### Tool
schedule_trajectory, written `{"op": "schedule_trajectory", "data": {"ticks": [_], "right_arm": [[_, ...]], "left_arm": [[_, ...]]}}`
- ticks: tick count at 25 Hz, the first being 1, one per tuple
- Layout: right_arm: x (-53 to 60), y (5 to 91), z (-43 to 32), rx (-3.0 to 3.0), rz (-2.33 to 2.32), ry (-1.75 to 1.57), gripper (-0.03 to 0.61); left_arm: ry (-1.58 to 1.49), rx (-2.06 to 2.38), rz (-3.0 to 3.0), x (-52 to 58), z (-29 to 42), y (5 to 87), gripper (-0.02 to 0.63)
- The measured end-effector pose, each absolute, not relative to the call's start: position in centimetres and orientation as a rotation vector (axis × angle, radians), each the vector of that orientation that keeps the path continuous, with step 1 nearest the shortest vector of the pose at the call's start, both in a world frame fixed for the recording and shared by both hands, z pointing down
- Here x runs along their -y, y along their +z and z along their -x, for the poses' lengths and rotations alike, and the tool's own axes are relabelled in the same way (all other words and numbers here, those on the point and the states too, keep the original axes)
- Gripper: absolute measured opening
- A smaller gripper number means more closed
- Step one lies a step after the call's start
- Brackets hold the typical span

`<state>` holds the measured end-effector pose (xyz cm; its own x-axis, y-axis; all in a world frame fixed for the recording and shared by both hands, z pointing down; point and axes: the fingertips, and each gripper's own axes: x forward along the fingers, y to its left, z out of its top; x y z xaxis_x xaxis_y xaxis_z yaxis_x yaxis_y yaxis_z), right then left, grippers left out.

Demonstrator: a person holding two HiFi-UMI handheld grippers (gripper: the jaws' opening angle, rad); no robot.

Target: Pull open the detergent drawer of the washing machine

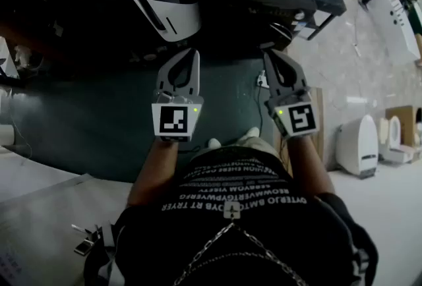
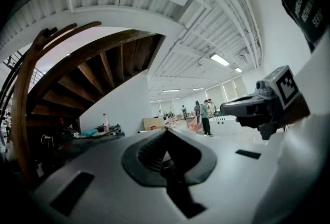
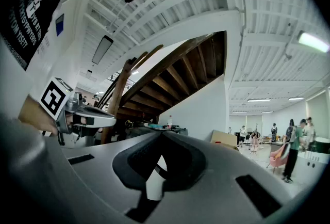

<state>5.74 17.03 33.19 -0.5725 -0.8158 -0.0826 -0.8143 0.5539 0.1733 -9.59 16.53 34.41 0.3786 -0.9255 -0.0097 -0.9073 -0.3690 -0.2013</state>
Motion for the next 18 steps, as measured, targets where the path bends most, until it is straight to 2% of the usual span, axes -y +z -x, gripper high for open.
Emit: {"op": "schedule_trajectory", "data": {"ticks": [13,18], "right_arm": [[-16.9,37.1,-6.3,2.688,-1.527,-0.102,0.002],[-14.8,36.9,-8.2,2.669,-1.607,-0.149,0.002]], "left_arm": [[-0.250,-1.591,2.493,-12.6,7.7,34.7,0.005],[-0.234,-1.585,2.473,-12.1,7.2,33.6,0.003]]}}
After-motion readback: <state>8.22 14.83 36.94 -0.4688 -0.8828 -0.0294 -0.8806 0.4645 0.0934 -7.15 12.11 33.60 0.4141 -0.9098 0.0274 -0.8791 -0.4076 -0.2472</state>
